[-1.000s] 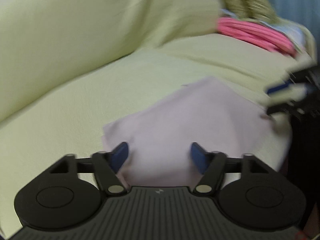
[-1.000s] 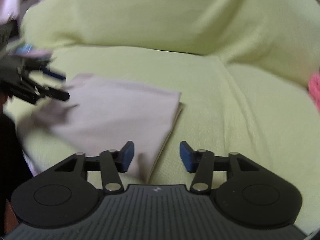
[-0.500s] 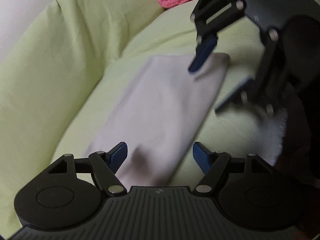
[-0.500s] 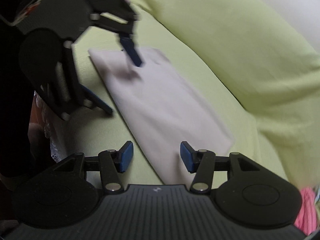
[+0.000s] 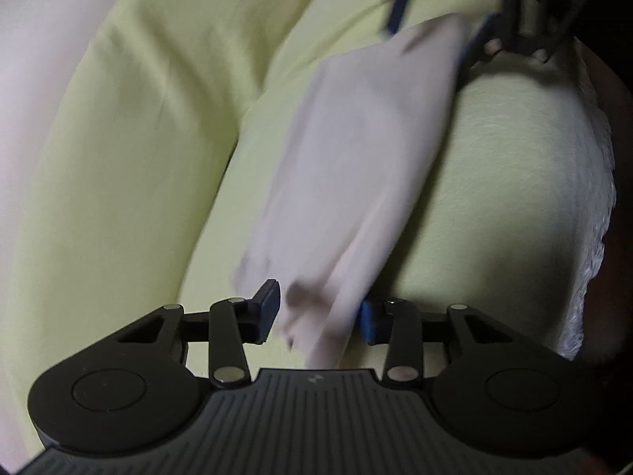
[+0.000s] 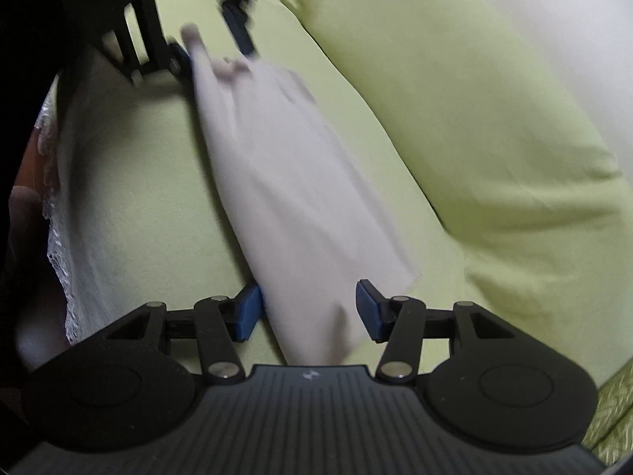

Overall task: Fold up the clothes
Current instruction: 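Grasp the shirt ends with the left gripper while the right gripper grasps the other end, then carry the held shirt with both grippers over to the white chair seat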

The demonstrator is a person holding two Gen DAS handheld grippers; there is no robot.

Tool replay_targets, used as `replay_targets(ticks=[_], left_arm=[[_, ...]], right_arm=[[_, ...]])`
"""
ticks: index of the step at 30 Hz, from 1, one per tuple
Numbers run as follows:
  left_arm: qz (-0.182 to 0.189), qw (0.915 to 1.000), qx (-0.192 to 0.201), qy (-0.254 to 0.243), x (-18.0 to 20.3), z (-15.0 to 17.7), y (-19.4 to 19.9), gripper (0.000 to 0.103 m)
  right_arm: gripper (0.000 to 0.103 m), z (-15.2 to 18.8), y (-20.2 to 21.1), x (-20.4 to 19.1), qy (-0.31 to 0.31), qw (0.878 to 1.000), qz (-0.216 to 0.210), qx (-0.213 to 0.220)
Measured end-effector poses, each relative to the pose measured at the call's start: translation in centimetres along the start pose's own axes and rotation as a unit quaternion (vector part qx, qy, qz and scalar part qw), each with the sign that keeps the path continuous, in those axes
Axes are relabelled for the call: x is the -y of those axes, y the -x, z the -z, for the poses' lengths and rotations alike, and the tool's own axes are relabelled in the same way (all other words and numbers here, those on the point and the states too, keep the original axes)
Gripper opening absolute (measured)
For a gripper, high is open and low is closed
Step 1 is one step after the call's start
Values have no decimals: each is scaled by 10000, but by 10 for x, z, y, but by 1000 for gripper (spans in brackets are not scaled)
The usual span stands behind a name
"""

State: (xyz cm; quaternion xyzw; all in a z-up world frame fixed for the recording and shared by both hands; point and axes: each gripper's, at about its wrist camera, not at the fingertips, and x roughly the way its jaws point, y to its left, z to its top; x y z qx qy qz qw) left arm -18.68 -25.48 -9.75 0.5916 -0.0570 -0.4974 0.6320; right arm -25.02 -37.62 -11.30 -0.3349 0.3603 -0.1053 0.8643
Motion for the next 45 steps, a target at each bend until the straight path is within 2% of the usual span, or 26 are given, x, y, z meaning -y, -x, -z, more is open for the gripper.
replay_targets(ticks=[2, 3, 4, 7, 9, 12, 15, 20, 21, 25, 31, 32, 34, 37, 39, 40, 41, 42, 45], left_arm=[[-7, 9997, 85, -231, 8, -10, -1, 44], [78, 9998, 68, -196, 8, -12, -3, 34], [209, 9998, 26, -53, 5, -13, -4, 21], [447, 9980, -179, 401, -4, -9, -5, 4], [511, 9968, -292, 545, -6, -6, 0, 2], [498, 9964, -381, 565, -7, -5, 6, 2], [274, 9989, -320, 196, 3, -6, 3, 18], [179, 9992, -39, -356, 16, -19, -9, 23], [132, 9990, -15, -435, 16, -20, -12, 27], [37, 9989, 23, -474, 15, -17, -19, 33], [-16, 9995, -241, -192, -2, -5, -24, 32], [23, 9996, -258, -118, -4, -5, -22, 28], [123, 9994, -328, -37, -7, -8, -24, 12], [241, 9990, -371, 63, -11, -9, -25, 10], [298, 9988, -370, 96, -15, -8, -26, 10], [315, 9987, -380, 88, -16, -8, -27, 10], [333, 9986, -397, 87, -17, -9, -28, 9], [348, 9985, -412, 88, -18, -10, -29, 9], [361, 9985, -415, 63, -21, -12, -28, 9]], right_arm=[[47, -9, -2, -4, 69, 9999, -37, 93], [46, -13, -3, -7, 98, 9999, -49, 132], [46, -17, -5, -9, 118, 9998, -63, 164], [43, -19, -9, -7, 118, 9997, -99, 185], [40, -15, -9, 0, 7, 9999, -70, 107], [37, -9, -10, 4, -108, 9999, -36, -15], [35, -6, -7, 3, -20, 10000, -26, -13], [35, -12, -11, -2, 103, 9999, -23, 39], [35, -12, -13, -3, 145, 9999, -19, 57], [35, -13, -18, -7, 399, 9991, 34, 145], [35, -3, -22, -4, 791, 9965, 241, 129], [35, -3, -23, -3, 803, 9964, 238, 123], [35, -8, -28, -3, 867, 9958, 273, 98], [34, -14, -33, -2, 890, 9956, 282, 43], [31, -13, -35, -1, 909, 9955, 254, 41], [26, -13, -35, 0, 919, 9955, 219, 37], [15, -13, -35, 0, 927, 9956, 158, 19], [12, -14, -35, 0, 946, 9955, 91, -14], [8, -15, -36, 1, 975, 9952, 81, -57]])
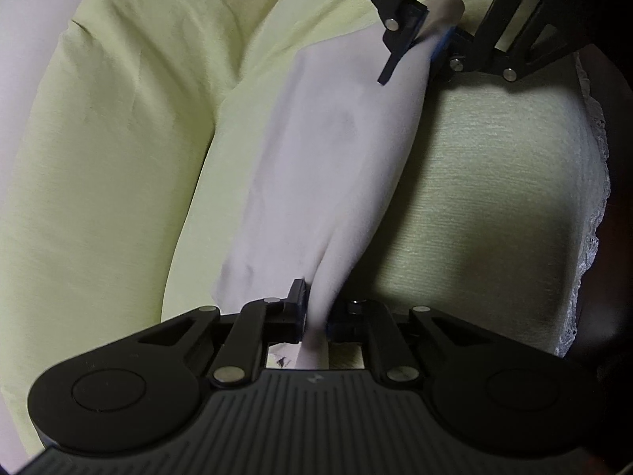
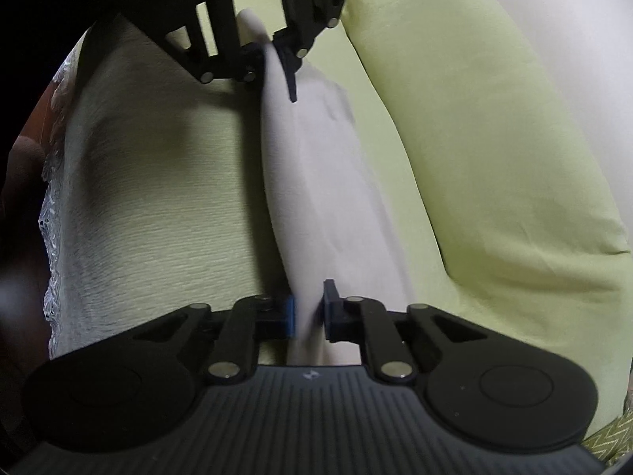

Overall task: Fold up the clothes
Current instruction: 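Carry the held shirt with both grippers over to the white chair seat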

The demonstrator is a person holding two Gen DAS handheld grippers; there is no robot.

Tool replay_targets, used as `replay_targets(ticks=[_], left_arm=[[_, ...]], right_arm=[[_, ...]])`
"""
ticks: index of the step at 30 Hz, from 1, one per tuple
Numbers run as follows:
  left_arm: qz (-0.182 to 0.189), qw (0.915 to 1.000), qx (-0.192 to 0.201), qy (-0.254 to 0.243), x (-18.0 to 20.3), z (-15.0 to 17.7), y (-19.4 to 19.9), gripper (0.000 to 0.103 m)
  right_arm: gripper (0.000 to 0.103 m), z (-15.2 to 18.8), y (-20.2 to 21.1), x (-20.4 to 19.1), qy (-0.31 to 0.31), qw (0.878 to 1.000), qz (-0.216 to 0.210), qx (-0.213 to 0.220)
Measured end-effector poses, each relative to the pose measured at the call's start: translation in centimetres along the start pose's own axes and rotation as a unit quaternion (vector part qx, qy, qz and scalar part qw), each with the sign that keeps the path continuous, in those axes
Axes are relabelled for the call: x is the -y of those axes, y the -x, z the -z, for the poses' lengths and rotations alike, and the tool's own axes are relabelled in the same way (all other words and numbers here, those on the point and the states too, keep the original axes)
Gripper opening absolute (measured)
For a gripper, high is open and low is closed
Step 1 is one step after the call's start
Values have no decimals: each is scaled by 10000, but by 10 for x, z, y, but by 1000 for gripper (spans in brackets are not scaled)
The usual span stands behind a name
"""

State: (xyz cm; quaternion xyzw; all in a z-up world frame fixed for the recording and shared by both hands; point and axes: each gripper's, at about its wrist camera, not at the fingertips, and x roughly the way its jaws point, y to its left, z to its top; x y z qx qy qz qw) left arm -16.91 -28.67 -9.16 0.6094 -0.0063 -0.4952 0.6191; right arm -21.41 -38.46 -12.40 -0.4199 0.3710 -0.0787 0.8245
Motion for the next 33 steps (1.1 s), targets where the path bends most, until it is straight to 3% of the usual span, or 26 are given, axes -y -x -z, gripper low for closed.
replay_targets(ticks=[5, 12, 21, 27, 33], left_arm=[[-186, 9998, 119, -9, -14, -10, -3, 9], [-548, 9978, 361, -20, -35, -23, 23, 9], [-750, 9909, 1070, -309, -42, -70, 61, 9], [-720, 9781, 1835, -662, -31, -118, 90, 9], [-458, 9498, 2875, -1149, -9, -181, 115, 9]], right_arm=[[7, -4, 12, 16, 1, 9997, 239, 52], [7, -6, 43, 44, 18, 9981, 609, 124], [7, -4, 123, 61, -283, 9918, 1239, -155], [7, 24, 181, 68, -623, 9811, 1713, -647], [7, 85, 264, 66, -1027, 9565, 2251, -1545]])
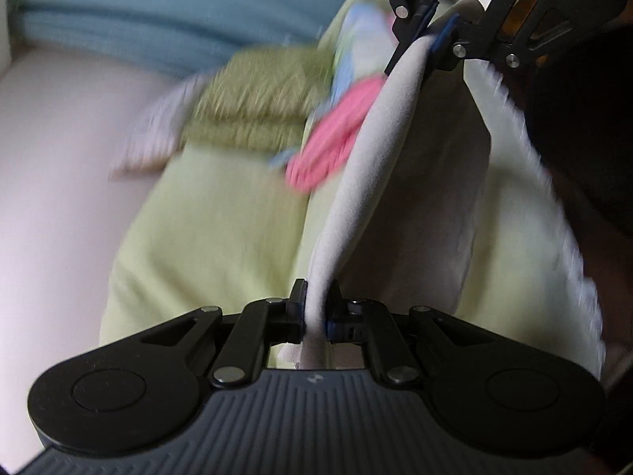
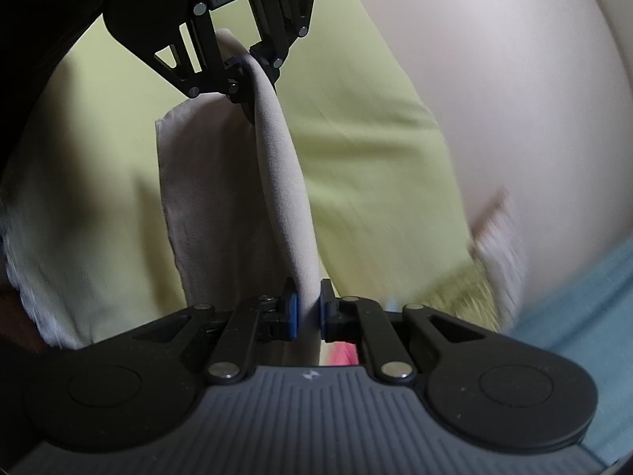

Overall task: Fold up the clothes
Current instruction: 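Carry the held shirt with both grippers over to the white chair seat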

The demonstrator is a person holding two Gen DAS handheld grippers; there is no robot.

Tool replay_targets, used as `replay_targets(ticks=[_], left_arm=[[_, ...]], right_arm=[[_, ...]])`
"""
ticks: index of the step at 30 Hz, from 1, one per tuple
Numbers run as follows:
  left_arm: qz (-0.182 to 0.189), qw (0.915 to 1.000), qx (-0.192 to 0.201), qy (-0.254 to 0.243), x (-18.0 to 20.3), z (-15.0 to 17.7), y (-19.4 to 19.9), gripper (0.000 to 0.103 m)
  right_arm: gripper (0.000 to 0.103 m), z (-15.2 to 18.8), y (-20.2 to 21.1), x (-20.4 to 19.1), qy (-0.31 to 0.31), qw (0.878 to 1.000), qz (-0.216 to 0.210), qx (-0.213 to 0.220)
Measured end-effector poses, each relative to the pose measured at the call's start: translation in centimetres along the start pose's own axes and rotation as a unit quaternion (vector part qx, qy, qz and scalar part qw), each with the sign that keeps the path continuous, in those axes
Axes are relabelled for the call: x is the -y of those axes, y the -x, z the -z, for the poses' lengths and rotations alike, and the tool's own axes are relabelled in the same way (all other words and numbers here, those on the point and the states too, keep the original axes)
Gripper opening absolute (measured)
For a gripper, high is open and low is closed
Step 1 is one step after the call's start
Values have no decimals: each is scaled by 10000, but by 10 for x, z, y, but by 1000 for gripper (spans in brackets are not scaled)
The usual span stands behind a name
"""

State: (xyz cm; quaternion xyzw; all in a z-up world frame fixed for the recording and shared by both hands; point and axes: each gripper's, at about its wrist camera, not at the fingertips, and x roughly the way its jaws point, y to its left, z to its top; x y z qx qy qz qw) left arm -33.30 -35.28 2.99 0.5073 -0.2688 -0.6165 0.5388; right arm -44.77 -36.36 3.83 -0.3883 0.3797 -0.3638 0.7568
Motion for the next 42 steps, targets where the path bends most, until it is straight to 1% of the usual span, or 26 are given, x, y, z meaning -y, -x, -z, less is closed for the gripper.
replay_targets(ticks=[2, 3, 5, 7, 9, 12, 14, 16, 18, 20, 22, 23, 24, 26, 27, 29, 32, 34, 35, 36, 37, 38, 40, 42], left_arm=[[143, 9989, 438, -68, 4, -29, -7, 9], [217, 9974, 673, -124, 7, -45, -10, 9], [443, 9927, 1098, -224, 21, -78, -9, 9], [690, 9858, 1496, -336, 36, -112, -7, 9], [950, 9762, 1882, -517, 50, -148, -12, 9], [1326, 9588, 2389, -779, 73, -203, -23, 9], [1577, 9465, 2661, -919, 86, -240, -37, 9], [1742, 9343, 2916, -1082, 99, -278, -55, 9], [1818, 9237, 3149, -1204, 110, -317, -75, 9], [1780, 9164, 3346, -1285, 117, -355, -99, 9], [1613, 9145, 3491, -1260, 121, -390, -116, 9], [1531, 9139, 3554, -1222, 121, -403, -126, 9], [1525, 9138, 3576, -1181, 124, -413, -134, 9], [1689, 9137, 3521, -1125, 134, -424, -152, 9], [1850, 9129, 3444, -1173, 144, -423, -159, 9], [2125, 9086, 3288, -1453, 177, -416, -170, 9], [2443, 8995, 3149, -1789, 213, -401, -181, 9], [2598, 8969, 3090, -1804, 222, -395, -185, 10], [2663, 8965, 3058, -1787, 224, -394, -186, 11], [2719, 8959, 3028, -1784, 225, -393, -187, 16], [2774, 8948, 2991, -1813, 226, -393, -188, 20], [2834, 8935, 2953, -1850, 227, -393, -189, 20], [2928, 8916, 2922, -1843, 227, -390, -195, 27], [3005, 8913, 2887, -1787, 222, -387, -195, 29]], right_arm=[[7, 18, 5, 13, -124, 9989, 191, -412], [7, 31, 16, 18, -192, 9974, 287, -625], [7, 55, 41, 26, -336, 9931, 462, -1026], [7, 82, 59, 32, -515, 9860, 632, -1458], [7, 109, 76, 40, -718, 9763, 740, -1903], [7, 157, 104, 48, -1049, 9573, 846, -2556], [7, 186, 113, 57, -1247, 9433, 944, -2927], [7, 218, 115, 69, -1407, 9292, 1032, -3257], [7, 247, 110, 81, -1424, 9177, 1097, -3543], [7, 277, 94, 99, -1324, 9079, 1217, -3787], [7, 303, 84, 120, -1173, 9009, 1453, -3918], [7, 316, 79, 131, -1098, 8972, 1579, -3975], [7, 328, 76, 134, -1132, 8936, 1602, -4038], [7, 351, 74, 129, -1371, 8860, 1481, -4174], [7, 362, 73, 126, -1491, 8820, 1420, -4240], [7, 378, 63, 102, -1566, 8773, 1139, -4391], [6, 390, 57, 66, -1691, 8746, 679, -4494], [7, 391, 57, 53, -1724, 8750, 525, -4494], [7, 392, 55, 53, -1753, 8744, 504, -4496], [7, 393, 56, 51, -1798, 8728, 479, -4513], [9, 393, 60, 46, -1826, 8708, 454, -4543], [16, 391, 60, 46, -1827, 8701, 430, -4559], [27, 387, 56, 51, -1804, 8706, 373, -4563], [27, 384, 56, 54, -1836, 8697, 343, -4569]])
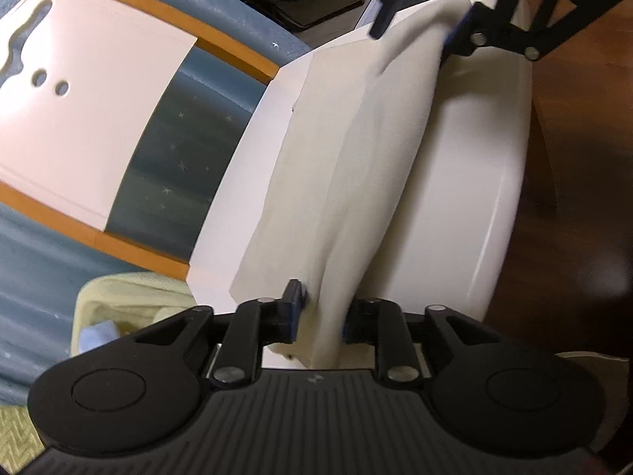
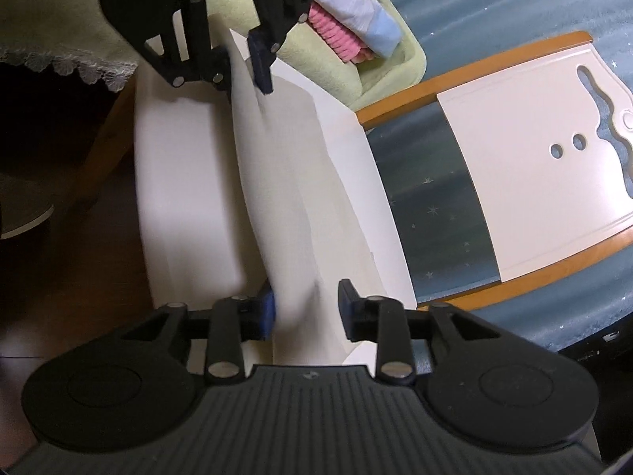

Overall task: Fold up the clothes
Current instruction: 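Carry the held shirt with both grippers over to the white chair seat, then lay the shirt flat on the chair seat and open both grippers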

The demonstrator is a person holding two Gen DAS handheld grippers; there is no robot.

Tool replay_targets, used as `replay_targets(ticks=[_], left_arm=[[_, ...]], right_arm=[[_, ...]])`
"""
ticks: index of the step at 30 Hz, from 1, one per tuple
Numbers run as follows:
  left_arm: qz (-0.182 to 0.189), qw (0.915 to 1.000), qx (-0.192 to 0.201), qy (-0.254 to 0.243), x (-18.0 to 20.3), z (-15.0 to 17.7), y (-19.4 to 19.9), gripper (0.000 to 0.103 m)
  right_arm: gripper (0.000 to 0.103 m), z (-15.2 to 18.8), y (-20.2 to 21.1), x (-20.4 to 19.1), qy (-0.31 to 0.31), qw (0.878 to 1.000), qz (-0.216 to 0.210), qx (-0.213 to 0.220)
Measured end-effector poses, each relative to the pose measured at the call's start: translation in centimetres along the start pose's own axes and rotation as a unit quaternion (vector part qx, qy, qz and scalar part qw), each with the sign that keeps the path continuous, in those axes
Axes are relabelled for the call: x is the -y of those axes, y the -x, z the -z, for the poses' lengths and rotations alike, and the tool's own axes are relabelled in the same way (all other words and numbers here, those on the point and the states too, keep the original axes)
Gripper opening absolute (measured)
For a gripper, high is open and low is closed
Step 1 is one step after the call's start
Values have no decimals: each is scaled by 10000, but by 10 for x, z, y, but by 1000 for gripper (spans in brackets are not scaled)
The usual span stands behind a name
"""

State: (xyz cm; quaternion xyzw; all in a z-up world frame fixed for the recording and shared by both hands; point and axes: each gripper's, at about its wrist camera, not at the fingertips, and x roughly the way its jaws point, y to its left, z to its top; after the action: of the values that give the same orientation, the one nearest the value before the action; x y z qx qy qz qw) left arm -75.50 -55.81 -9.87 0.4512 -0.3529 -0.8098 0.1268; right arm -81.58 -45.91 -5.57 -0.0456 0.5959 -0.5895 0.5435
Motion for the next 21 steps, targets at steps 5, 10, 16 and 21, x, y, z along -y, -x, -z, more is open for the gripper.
replay_targets(ticks=[5, 10, 16, 21], left_arm=[[-23, 9998, 82, 191, 0, 10, 22, 34], [212, 9953, 193, 925, -6, 24, 44, 37], [729, 9689, 563, 2295, -36, 33, 65, 39], [830, 9523, 655, 2861, -55, 19, 45, 39]], right_arm=[[27, 8, 12, -3, -181, 9998, -98, -32], [27, 9, 23, -1, -745, 9963, -419, 89], [27, 8, 45, 10, -1828, 9800, -631, 472], [26, 8, 26, 18, -2444, 9669, -599, 428]])
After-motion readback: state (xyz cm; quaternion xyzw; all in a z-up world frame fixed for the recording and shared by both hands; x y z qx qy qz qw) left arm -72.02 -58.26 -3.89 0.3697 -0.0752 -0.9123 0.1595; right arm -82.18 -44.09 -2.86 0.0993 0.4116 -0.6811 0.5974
